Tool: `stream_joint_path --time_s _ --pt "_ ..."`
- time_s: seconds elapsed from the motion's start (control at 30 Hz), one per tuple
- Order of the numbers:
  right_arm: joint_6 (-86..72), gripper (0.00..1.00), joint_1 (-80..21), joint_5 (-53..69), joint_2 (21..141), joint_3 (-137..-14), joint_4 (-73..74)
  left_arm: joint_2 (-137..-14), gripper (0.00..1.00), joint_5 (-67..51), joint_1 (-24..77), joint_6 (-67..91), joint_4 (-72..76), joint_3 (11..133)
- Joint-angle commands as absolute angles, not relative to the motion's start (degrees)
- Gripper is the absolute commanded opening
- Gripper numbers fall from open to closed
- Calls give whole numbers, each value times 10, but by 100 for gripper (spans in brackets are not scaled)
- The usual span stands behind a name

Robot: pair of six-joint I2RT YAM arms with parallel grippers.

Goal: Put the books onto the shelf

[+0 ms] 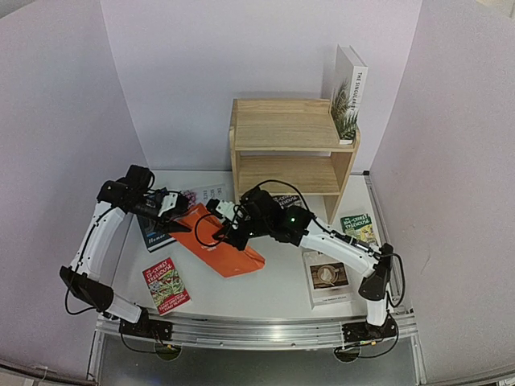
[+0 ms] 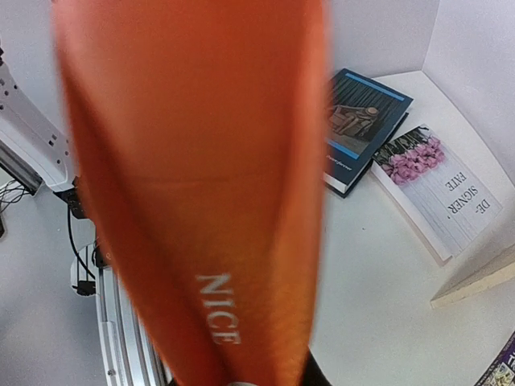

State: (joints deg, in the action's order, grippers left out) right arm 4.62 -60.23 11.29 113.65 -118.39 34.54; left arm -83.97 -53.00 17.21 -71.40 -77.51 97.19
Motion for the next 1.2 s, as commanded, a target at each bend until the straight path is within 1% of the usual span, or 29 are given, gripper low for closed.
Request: stream_joint_path --time_s 0.0,0.03,0.07,0.23,0.3,0.37,0.47,0.57,0.63,0.7,0.77,0.83,0.9,1.0,1.17 --pt "19 16 -599 52 1104 -1195 355 -829 91 -548 174 -630 -928 1016" --pt "12 16 -598 44 1096 -1197 355 -822 96 -539 172 -587 -887 1013" --pt "7 15 -597 37 1088 -1199 355 -814 99 -530 170 -532 -842 1009" --pt "-35 14 -596 -5 1042 -1232 354 -748 100 -485 124 -216 -550 970" --pt "-39 14 -596 -26 1025 -1261 354 -734 100 -470 95 -128 -478 969" --pt "-39 14 -596 -35 1015 -1303 354 -728 100 -444 72 -58 -442 975" --pt "-29 15 -596 -56 1009 -1373 350 -713 100 -397 61 -27 -432 967" --pt "1 12 -596 -120 1009 -1437 322 -688 100 -360 61 -15 -411 922" --pt "50 11 -596 -189 1004 -1445 278 -673 100 -351 61 -12 -396 891" --pt "108 11 -595 -281 992 -1423 185 -658 100 -352 61 -18 -384 862" --pt "187 10 -592 -342 986 -1385 92 -645 100 -354 61 -20 -372 832" --pt "278 10 -577 -389 997 -1381 12 -632 100 -359 61 -23 -362 811" --pt "337 9 -553 -407 1020 -1400 -27 -622 100 -365 61 -26 -358 794" --pt "378 9 -507 -404 1054 -1412 -59 -614 100 -368 61 -30 -358 779" --pt "321 8 -421 -397 1081 -1394 -64 -606 100 -369 61 -36 -359 766"
